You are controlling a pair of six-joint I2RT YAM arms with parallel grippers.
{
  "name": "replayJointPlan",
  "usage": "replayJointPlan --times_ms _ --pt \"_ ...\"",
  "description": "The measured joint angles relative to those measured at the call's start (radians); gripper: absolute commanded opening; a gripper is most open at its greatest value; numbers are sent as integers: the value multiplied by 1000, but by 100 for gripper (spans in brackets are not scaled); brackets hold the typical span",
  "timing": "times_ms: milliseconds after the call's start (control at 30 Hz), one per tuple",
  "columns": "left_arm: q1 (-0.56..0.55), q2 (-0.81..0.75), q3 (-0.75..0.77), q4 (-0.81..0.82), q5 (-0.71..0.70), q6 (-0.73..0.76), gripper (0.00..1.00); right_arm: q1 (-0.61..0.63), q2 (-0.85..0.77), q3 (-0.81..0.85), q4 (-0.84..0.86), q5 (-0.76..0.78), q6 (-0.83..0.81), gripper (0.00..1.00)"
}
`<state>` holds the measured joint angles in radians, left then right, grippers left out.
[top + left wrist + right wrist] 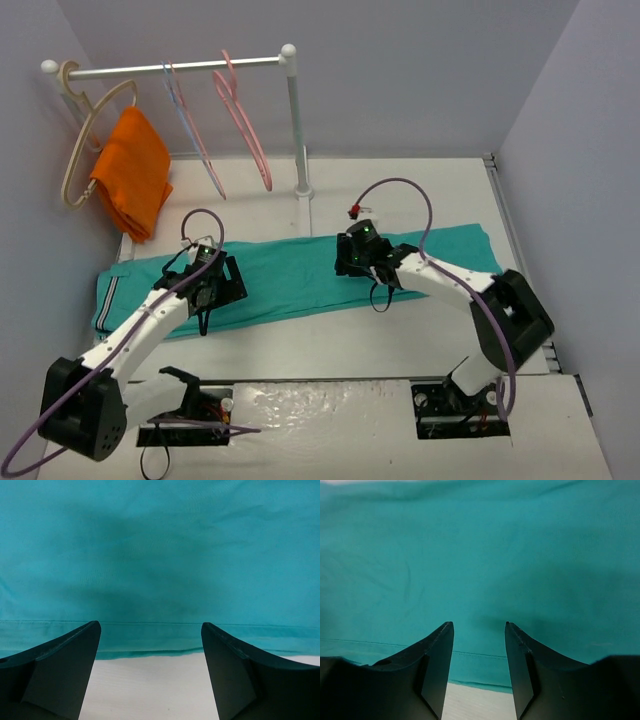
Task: Place the trousers on the hanger
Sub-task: Fold the trousers at the center of the board.
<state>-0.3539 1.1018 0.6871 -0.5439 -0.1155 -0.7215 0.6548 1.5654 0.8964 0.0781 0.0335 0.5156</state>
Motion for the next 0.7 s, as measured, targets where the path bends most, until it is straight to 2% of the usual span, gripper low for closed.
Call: replayJointPlan --times_ms 133,333,700 --pt "40 80 -43 33 26 -30 79 66 148 11 18 16 39 43" --pt "29 194 -48 102 29 -59 79 10 180 35 19 42 87 43" --pt "-248 340 39 195 -112 -152 79 -246 55 -64 -128 82 31 43"
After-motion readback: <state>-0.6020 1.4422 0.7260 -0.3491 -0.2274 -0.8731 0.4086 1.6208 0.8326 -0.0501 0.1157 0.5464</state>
